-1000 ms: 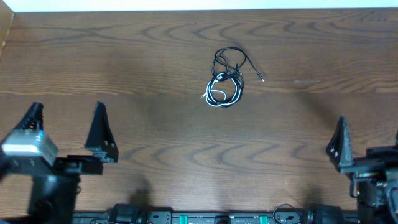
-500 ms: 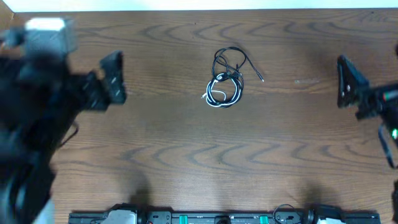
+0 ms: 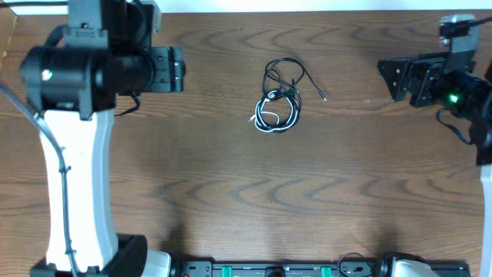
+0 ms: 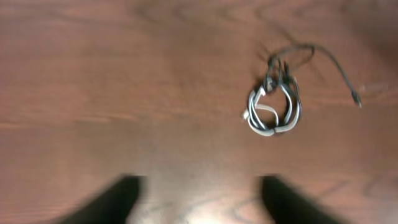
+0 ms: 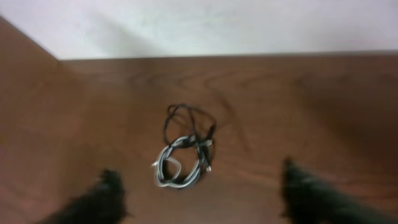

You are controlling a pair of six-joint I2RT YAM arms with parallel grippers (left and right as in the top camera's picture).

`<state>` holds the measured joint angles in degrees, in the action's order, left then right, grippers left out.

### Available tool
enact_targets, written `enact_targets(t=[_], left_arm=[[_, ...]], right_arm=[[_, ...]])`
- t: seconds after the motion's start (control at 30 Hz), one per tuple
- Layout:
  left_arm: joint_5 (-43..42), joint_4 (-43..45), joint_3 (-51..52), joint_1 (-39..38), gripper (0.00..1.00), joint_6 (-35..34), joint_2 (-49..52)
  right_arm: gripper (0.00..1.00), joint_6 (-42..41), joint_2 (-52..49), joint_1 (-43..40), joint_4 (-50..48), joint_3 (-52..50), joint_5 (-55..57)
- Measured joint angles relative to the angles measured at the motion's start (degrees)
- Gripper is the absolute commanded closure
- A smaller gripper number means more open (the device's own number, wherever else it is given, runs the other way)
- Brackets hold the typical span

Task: Untangle cables
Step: 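Raise both arms and move both grippers toward the cable bundle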

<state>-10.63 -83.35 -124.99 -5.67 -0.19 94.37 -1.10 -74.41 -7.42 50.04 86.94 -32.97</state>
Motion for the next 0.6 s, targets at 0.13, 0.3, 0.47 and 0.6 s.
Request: enact_targets(t=[0.13,0.3,0.47,0.6], left_arm=[[-3.0,-1.7,2.2,0.0,0.93,0.0,4.0],[-4.7,-2.5,5.8,0.0,0.93,0.0,10.5],[-8.3,-2.5,10.2,0.0,0.93,0.0,16.9],[-9.7,-2.6,12.6,0.0,0.93,0.0,20.0]], right_arm=[[0.99,-0.3,-4.5,1.6,1.6,0.0,-4.2],[0.94,-0.4,-11.7,7.7,3.5,0.0,-6.1],[0.48,-0.6,-20.2,15.9,4.1,0.0,-6.5],[0.23,-0.6,-26.0,21.6,4.0,0.0,-6.1]])
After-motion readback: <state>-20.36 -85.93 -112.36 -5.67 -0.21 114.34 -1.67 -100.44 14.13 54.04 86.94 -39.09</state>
